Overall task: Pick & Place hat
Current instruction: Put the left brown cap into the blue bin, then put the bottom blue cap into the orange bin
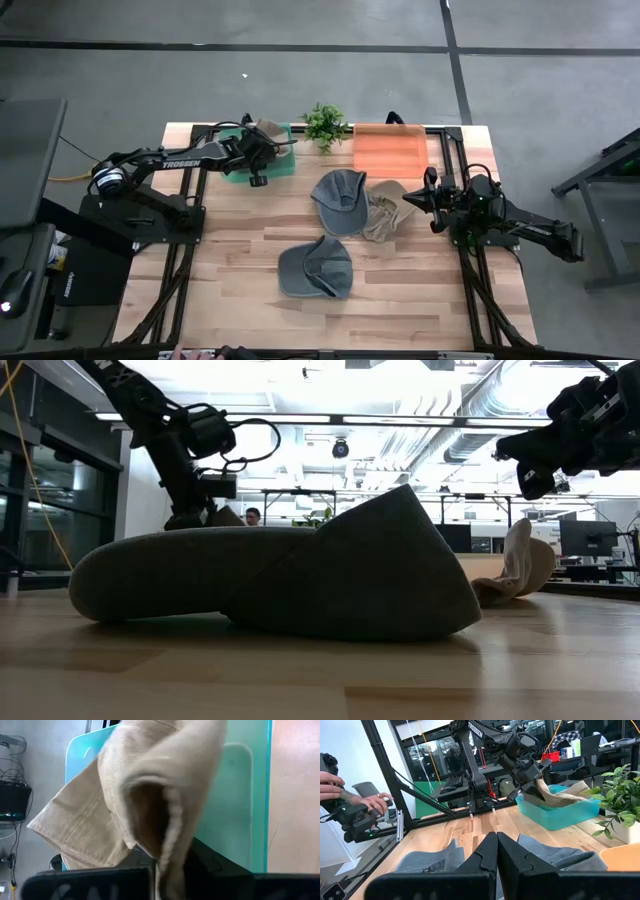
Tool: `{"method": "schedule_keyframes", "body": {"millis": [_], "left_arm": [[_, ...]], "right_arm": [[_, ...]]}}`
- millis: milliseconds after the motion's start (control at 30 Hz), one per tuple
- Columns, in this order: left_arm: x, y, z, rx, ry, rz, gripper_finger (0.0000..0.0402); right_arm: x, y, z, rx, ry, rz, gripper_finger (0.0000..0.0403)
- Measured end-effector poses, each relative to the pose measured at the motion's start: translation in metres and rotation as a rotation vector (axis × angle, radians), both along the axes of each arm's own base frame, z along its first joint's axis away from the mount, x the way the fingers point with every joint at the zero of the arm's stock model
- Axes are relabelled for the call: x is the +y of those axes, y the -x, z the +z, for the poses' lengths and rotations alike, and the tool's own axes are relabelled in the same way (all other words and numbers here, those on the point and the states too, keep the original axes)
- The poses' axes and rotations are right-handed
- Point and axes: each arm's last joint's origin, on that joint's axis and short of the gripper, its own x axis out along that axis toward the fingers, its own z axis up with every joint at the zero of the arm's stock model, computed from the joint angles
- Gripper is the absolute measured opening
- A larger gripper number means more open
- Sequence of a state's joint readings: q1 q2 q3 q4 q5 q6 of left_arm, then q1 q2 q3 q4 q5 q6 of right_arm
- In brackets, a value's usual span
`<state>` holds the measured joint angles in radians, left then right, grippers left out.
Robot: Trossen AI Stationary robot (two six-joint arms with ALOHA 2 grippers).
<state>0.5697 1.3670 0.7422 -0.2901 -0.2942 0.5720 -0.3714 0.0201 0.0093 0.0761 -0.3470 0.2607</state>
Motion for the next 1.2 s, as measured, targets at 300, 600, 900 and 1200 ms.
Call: {"method": "schedule_keyframes", "body": {"millis": [300,600,900,1200], "left_arm": [[0.000,0.000,0.000,-0.001,0.001,-0.001,0.0147],[0.000,0.000,0.000,-0.035,0.026,0.027,0.0206],[0.005,0.008,0.008,-0.063,0.027,0.043,0.0209],[0.003,0.020,0.016,-0.140,0.160,0.011,0.0209]], "right_arm": [[0.000,0.000,0.000,0.000,0.000,0.000,0.0000],[0.000,0.000,0.000,0.000,0.000,0.000,0.0000],[0.000,0.000,0.000,0.000,0.000,0.000,0.0000],[0.000,0.000,0.000,0.000,0.000,0.000,0.0000]]}}
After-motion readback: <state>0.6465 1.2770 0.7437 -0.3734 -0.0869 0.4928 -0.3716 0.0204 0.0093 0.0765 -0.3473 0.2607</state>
